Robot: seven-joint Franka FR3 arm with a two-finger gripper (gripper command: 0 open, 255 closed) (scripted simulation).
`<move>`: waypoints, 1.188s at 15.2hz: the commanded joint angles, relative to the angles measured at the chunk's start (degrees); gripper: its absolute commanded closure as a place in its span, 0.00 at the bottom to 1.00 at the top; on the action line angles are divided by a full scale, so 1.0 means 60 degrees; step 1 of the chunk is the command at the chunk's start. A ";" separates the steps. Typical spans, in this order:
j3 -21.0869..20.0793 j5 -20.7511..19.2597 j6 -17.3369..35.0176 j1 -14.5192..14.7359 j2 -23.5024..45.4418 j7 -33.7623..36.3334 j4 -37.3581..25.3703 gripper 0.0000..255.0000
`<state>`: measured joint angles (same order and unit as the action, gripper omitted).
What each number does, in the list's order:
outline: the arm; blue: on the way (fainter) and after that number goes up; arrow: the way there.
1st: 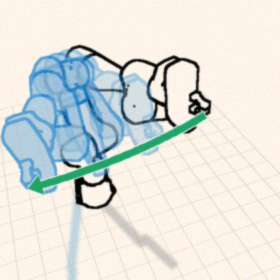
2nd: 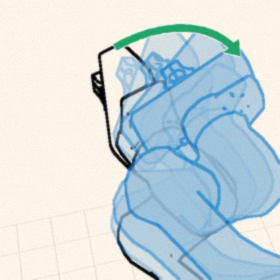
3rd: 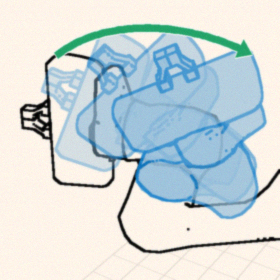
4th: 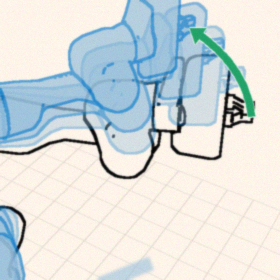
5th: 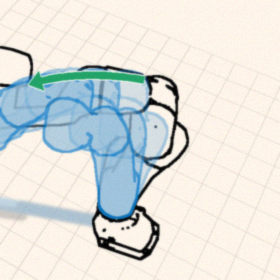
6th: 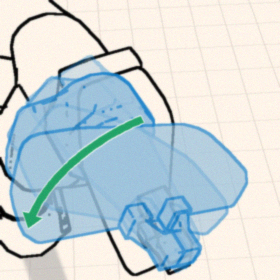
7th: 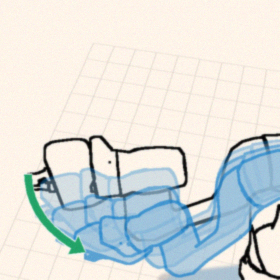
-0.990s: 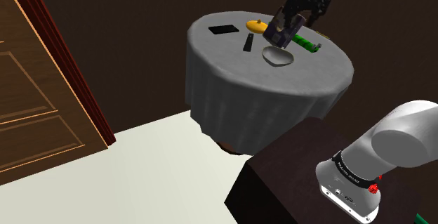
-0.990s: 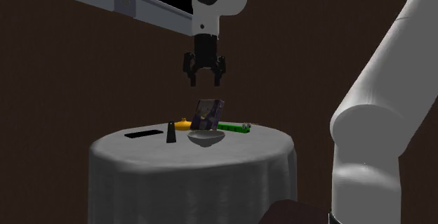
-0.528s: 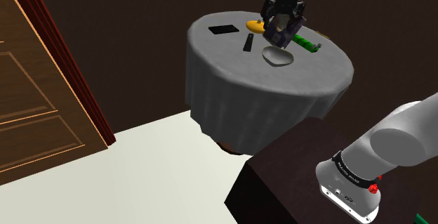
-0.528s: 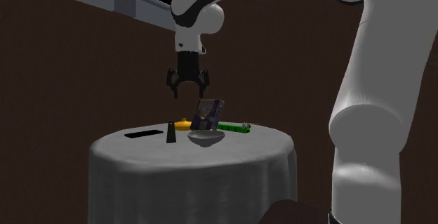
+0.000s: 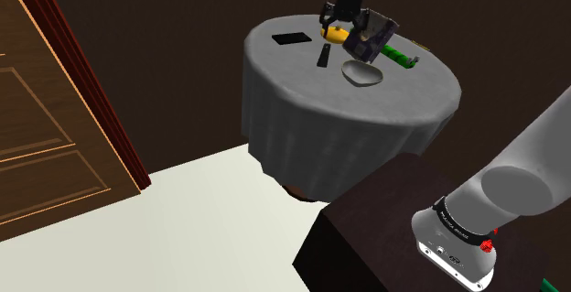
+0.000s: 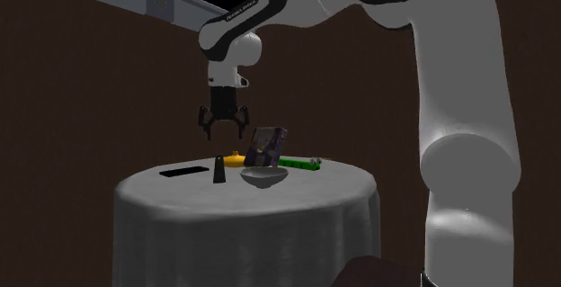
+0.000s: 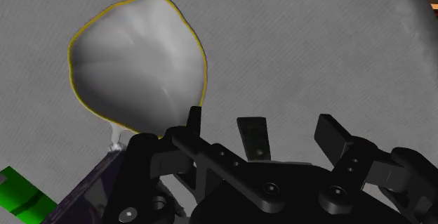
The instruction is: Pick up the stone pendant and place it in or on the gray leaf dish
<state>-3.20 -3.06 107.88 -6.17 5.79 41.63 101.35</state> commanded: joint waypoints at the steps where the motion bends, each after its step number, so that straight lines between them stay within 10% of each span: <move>1: 0.0098 -0.0009 -0.0002 -0.0069 0.0765 0.0375 -0.0731 0.00; 6: 0.0354 0.0072 -0.0222 -0.0180 0.2699 0.1277 -0.2792 0.00; 18: 0.0377 0.0066 0.0660 -0.0202 0.2933 0.1317 -0.2141 0.00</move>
<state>-0.93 -2.66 111.77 -7.39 23.39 49.51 88.45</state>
